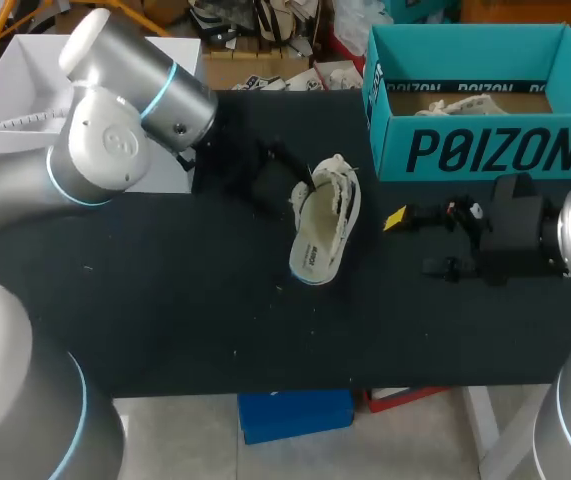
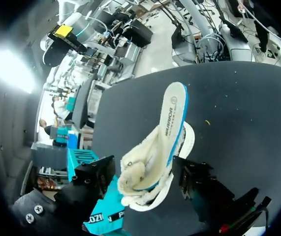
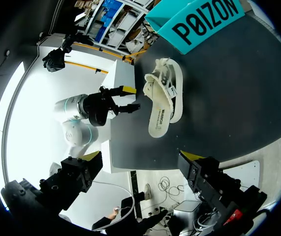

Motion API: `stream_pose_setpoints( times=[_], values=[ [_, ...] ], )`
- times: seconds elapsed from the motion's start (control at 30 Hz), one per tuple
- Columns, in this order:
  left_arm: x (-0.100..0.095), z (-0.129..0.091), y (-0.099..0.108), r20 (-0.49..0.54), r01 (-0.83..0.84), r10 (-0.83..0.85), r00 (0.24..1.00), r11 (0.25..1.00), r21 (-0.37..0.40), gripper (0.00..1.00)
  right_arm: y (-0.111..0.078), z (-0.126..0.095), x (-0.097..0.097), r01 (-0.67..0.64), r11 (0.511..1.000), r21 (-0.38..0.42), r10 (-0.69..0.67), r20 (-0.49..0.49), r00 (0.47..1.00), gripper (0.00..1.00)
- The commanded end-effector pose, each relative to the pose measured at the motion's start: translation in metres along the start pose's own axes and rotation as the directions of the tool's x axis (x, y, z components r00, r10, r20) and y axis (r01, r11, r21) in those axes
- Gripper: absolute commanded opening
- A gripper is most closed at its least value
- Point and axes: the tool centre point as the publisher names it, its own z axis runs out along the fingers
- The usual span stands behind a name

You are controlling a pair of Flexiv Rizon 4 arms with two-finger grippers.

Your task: Take the shoe out of the shoebox, open the shoe tongue, remove and reinsert the insole, then place the shoe into the shoebox

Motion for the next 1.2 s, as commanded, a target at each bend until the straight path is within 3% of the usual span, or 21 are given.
stream_pose_setpoints(
  times=[0.03, 0.43, 0.83, 1.2],
  values=[
    [-0.012, 0.001, -0.003, -0.073, 0.008, -0.013, 0.997, 0.998, -0.056, 0.66, -0.001, -0.002, 0.000, 0.000, 1.000, 0.001, 0.000, -0.002, 1.000, 1.00],
    [-0.025, 0.011, 0.003, -0.159, -0.021, -0.009, 0.987, 0.982, -0.187, 0.77, -0.001, -0.002, 0.000, 0.000, 1.000, 0.001, 0.000, -0.002, 1.000, 1.00],
    [-0.030, 0.033, 0.025, -0.181, -0.011, -0.037, 0.983, 0.967, -0.254, 0.68, -0.001, -0.002, 0.000, 0.000, 1.000, 0.001, 0.000, -0.002, 1.000, 1.00],
    [-0.039, 0.039, 0.046, -0.186, 0.005, -0.061, 0.981, 0.957, -0.289, 0.73, -0.001, -0.002, 0.000, 0.000, 1.000, 0.001, 0.000, -0.002, 1.000, 1.00]
  ],
)
